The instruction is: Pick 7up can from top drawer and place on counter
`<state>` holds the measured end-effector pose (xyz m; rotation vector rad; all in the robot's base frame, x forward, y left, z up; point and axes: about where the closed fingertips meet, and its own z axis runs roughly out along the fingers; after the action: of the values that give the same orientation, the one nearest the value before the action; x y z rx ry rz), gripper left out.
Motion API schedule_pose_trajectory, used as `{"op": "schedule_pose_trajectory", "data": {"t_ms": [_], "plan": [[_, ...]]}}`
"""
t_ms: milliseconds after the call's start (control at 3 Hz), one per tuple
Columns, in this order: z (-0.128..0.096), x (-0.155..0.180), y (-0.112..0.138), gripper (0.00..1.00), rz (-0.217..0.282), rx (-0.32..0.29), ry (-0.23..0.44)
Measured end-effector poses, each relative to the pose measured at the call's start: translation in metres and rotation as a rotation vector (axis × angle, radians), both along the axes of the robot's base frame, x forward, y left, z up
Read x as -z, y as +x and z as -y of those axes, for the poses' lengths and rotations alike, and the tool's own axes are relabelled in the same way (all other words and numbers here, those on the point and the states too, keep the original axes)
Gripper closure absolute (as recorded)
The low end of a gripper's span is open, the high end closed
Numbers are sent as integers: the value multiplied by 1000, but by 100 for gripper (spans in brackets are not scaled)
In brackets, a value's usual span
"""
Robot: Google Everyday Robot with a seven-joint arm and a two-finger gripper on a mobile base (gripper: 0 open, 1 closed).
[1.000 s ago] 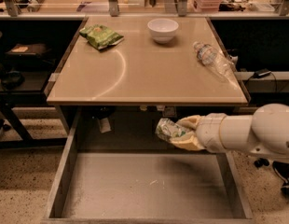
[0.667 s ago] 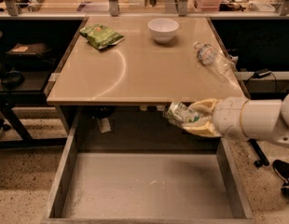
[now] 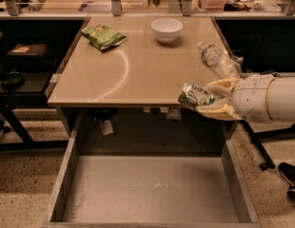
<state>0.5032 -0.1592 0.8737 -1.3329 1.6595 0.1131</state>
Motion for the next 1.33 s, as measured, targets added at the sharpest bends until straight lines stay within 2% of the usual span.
{"op": "schedule_pose_trajectory", "data": {"t_ms": [333, 667, 1000, 1333], "plan": [[-14, -21, 33, 100, 96, -55, -34], [-37, -42, 91, 100, 187, -121, -53], [-61, -45, 134, 100, 213, -172, -61], [-81, -38, 171, 100, 201, -208, -59]]}}
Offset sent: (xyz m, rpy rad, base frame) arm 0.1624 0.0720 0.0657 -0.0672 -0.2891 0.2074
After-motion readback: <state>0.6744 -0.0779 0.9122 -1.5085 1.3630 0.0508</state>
